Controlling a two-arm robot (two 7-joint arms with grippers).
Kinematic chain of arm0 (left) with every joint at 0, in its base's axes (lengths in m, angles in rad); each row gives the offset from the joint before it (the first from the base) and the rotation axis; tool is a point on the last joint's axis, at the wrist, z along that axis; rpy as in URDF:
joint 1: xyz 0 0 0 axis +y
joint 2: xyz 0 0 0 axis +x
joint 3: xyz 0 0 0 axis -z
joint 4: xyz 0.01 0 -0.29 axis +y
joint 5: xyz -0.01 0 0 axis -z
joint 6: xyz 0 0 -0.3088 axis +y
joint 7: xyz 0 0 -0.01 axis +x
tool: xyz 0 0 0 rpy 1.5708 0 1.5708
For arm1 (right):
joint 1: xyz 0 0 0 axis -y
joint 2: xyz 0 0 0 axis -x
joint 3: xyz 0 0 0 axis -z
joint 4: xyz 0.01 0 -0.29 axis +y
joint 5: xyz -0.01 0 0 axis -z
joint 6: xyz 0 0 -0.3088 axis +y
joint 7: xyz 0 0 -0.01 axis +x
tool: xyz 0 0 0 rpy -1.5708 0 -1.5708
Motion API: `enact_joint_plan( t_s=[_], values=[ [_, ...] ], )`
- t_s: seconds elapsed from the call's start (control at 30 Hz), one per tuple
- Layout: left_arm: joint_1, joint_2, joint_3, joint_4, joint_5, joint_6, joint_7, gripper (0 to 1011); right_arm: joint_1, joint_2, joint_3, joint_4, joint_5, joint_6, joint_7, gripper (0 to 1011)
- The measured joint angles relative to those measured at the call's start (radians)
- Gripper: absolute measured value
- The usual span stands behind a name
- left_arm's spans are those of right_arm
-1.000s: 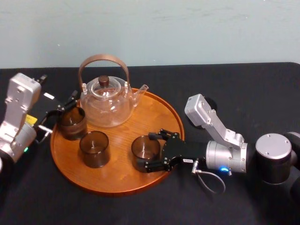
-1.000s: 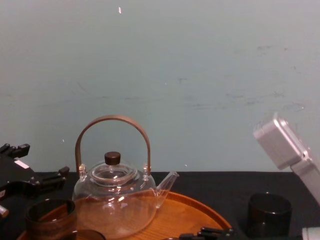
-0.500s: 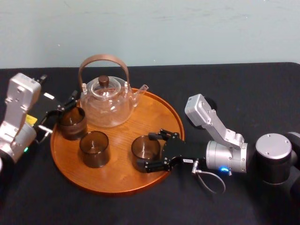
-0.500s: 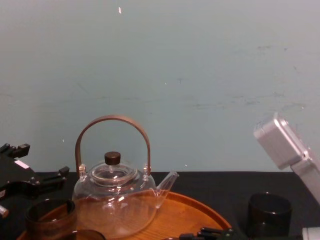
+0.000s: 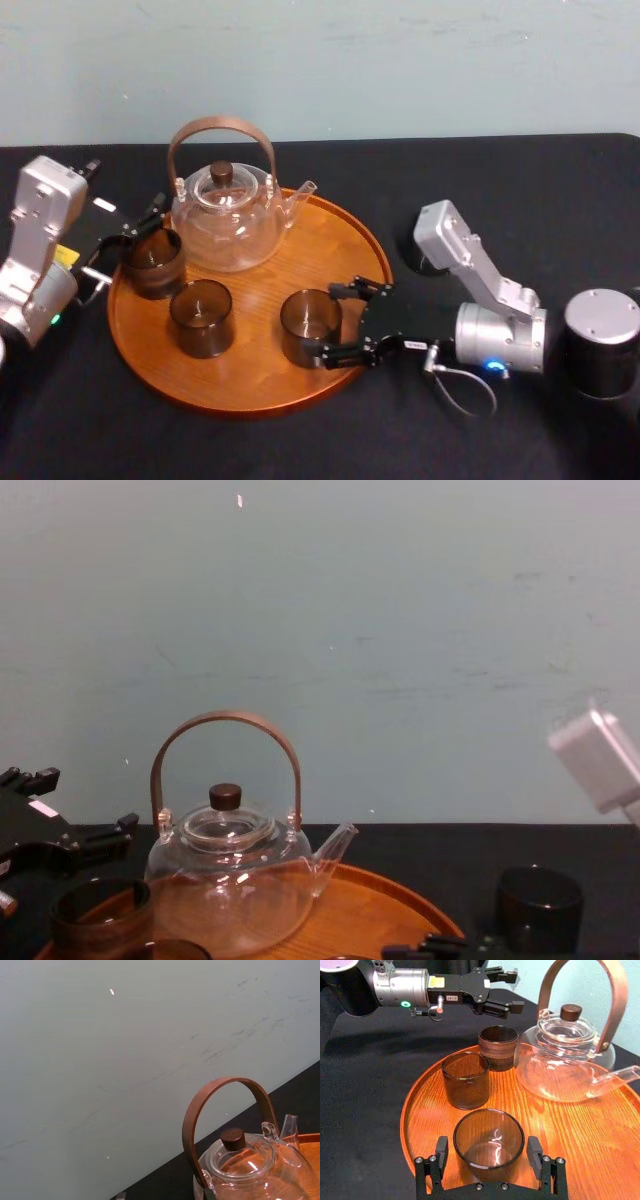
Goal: Pick up the glass from the table and place it on the tray.
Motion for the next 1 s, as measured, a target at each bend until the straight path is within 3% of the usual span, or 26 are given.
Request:
enact_joint_plan(
  t_s=[0.47,0.73,1.0],
  values=[
    [0.000,0.000,0.000,0.000,0.000,0.000,0.000,1001,-0.097,0.115,0.063,-0.112,0.048,-0.007,-0.004,1002],
    [0.000,0.000,0.000,0.000,0.000,0.000,0.000,1001,-0.179,0.194,0.136,-0.185,0.087,-0.019,-0.042,1002],
    [0.000,0.000,0.000,0.000,0.000,0.000,0.000,1001,-0.226,0.213,0.204,-0.196,0.104,-0.005,-0.117,1002]
  ],
)
